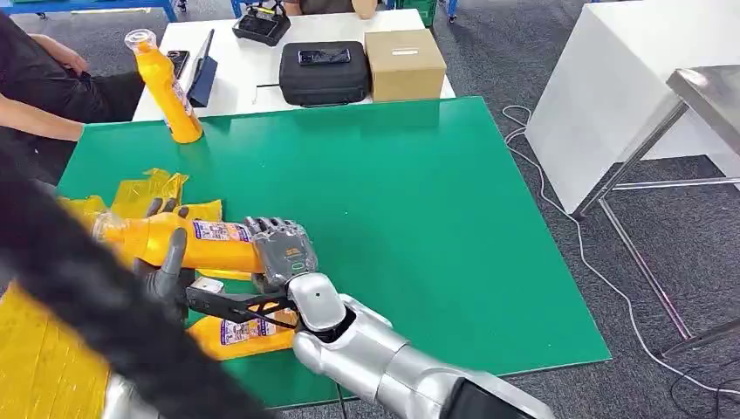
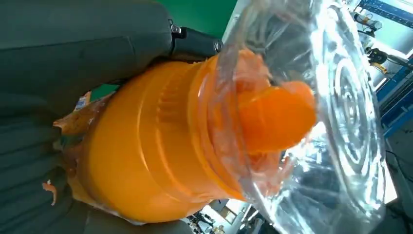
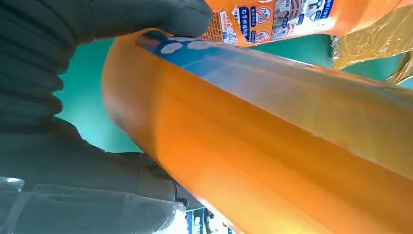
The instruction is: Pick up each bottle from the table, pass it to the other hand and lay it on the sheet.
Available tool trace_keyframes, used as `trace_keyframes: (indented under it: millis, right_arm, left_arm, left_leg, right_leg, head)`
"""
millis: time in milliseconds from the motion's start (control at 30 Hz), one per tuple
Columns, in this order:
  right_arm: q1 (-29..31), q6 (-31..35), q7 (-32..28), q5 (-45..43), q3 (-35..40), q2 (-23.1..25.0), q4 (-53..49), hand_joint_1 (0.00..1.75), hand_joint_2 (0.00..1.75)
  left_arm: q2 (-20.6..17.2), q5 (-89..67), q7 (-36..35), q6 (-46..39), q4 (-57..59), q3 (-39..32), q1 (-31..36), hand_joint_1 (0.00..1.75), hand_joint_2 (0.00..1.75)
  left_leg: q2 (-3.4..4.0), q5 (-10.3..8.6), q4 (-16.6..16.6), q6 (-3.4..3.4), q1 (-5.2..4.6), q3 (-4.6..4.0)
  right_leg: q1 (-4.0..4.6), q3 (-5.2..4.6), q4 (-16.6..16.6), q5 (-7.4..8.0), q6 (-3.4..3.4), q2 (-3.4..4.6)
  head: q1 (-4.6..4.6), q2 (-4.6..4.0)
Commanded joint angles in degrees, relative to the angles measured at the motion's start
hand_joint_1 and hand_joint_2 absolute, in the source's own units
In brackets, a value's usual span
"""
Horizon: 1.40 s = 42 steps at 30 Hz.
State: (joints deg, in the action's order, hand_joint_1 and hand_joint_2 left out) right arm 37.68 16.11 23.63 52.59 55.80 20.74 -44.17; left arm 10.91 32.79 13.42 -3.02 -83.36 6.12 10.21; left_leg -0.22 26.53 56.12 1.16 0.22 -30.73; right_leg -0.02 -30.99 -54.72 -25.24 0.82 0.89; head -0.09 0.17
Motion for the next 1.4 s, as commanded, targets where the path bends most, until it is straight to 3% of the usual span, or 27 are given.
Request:
trace_keyframes:
  millis: [33, 867, 900, 933, 1400]
  right_arm:
    - [2.3, -1.13, 0.68, -0.61, 4.24, -0.74, 2.49, 1.75, 1.75]
    - [0.9, -0.71, -0.31, 7.11, -4.82, -0.74, 2.62, 1.75, 1.75]
    - [1.22, -0.33, -0.2, 9.26, -4.42, -1.0, 2.59, 0.52, 1.75]
    - [0.94, 0.08, -0.46, 10.52, -4.95, -1.06, 2.26, 0.0, 0.0]
    - [-0.72, -0.01, -3.82, 16.11, -8.18, -3.58, -1.42, 0.0, 0.0]
  left_arm:
    - [-0.24, 0.32, -0.61, 0.82, 1.45, 2.24, 2.92, 1.75, 1.75]
    - [0.11, 3.39, -0.24, 2.91, 4.29, 2.63, 5.39, 1.75, 1.75]
    - [0.12, 3.49, -0.17, 2.94, 4.24, 2.2, 5.38, 1.75, 1.75]
    - [0.19, 3.5, -0.15, 2.94, 4.31, 1.91, 5.36, 1.75, 1.75]
    - [-0.31, 2.51, 2.94, 2.46, 1.17, -1.75, 2.76, 1.75, 1.75]
  left_leg:
    - [-0.11, -0.02, -0.01, -0.04, 0.0, 0.0]
    - [-0.27, -0.04, -0.01, -0.05, 0.01, 0.03]
    - [-0.29, -0.05, -0.03, -0.06, 0.02, 0.06]
    - [-0.18, -0.04, -0.01, -0.03, 0.0, 0.01]
    - [-0.11, -0.02, -0.03, -0.04, 0.02, 0.06]
  right_leg:
    - [0.0, 0.04, 0.01, -0.02, 0.02, -0.17]
    - [0.01, 0.1, 0.04, -0.05, 0.03, -0.36]
    - [0.02, 0.14, 0.06, -0.05, 0.04, -0.4]
    - [0.0, 0.04, 0.03, -0.03, 0.02, -0.24]
    - [0.02, 0.09, 0.05, -0.02, 0.02, -0.18]
  head:
    - [0.0, 0.02]
    - [-0.02, 0.0]
    - [-0.02, 0.0]
    - [-0.02, 0.0]
    - [-0.02, 0.0]
